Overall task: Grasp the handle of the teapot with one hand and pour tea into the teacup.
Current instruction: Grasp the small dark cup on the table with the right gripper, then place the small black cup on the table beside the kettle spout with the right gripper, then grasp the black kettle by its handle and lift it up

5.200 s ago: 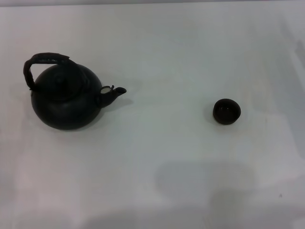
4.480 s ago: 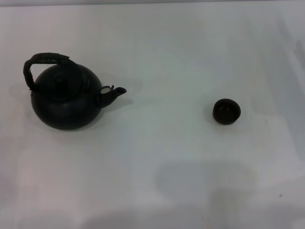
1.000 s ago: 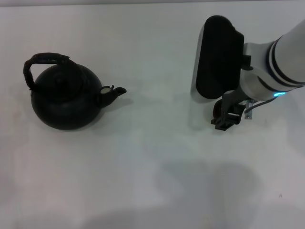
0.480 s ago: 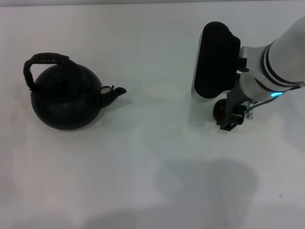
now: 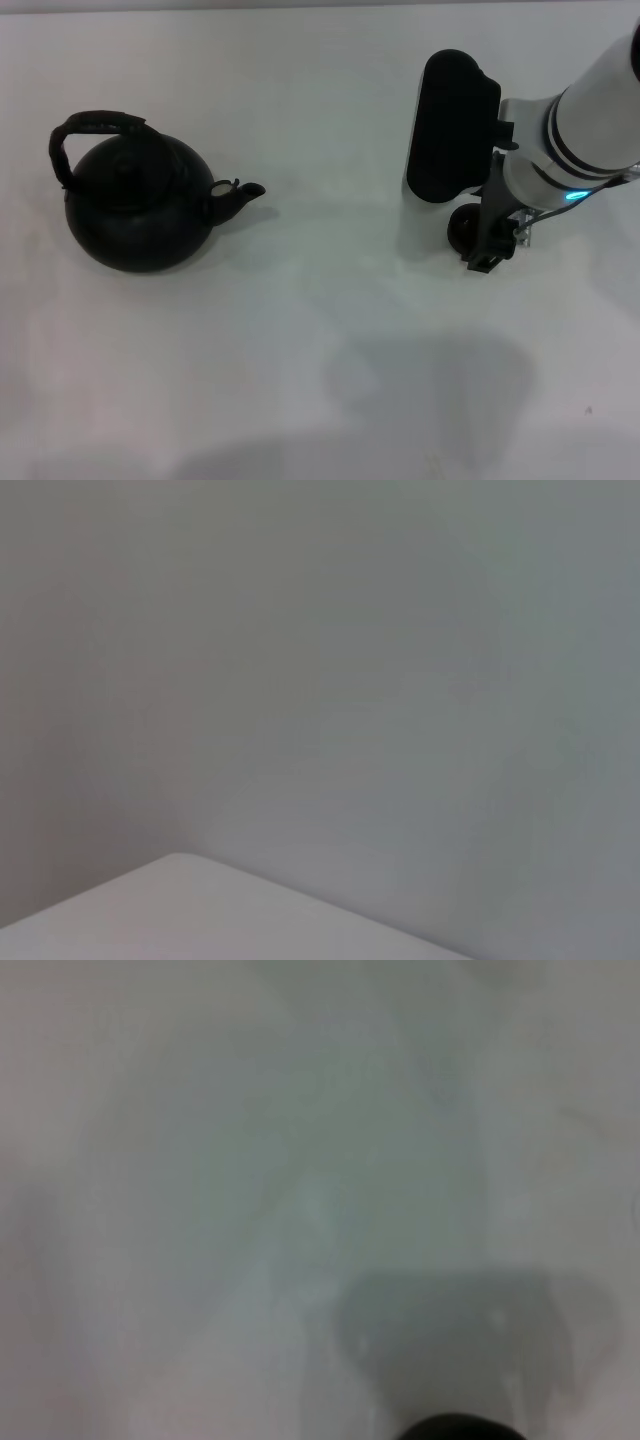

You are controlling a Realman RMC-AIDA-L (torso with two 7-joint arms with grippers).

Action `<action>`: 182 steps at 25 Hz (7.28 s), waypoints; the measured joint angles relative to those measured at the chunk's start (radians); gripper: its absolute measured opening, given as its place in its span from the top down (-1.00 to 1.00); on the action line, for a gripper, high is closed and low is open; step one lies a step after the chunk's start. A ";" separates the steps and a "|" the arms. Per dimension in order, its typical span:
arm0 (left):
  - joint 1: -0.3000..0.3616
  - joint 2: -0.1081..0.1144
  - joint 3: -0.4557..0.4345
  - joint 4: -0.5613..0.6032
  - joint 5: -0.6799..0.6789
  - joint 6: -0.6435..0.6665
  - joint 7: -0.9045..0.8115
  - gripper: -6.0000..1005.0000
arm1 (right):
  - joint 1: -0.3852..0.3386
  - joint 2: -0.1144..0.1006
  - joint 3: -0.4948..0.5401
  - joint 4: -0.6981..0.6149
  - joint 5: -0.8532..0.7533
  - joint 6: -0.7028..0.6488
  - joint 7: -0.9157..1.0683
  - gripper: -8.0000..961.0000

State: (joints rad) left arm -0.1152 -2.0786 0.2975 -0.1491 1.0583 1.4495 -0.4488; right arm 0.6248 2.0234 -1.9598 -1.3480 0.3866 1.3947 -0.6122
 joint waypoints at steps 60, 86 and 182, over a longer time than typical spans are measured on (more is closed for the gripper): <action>-0.027 -0.003 0.010 -0.010 0.012 0.008 -0.002 -0.47 | 0.288 0.005 -0.222 0.201 0.301 -0.235 -0.003 -0.59; -0.028 0.000 0.012 -0.003 0.062 0.016 0.003 -0.48 | 0.315 0.005 -0.314 0.247 0.279 -0.288 -0.024 -0.67; 0.029 0.002 0.002 0.001 0.049 0.127 -0.003 -0.49 | -0.326 -0.018 0.077 -0.222 0.184 -0.795 -0.040 -0.80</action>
State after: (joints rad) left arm -0.0857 -2.0766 0.2994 -0.1483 1.1074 1.5763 -0.4522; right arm 0.2988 2.0052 -1.8828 -1.5697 0.5707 0.6000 -0.6521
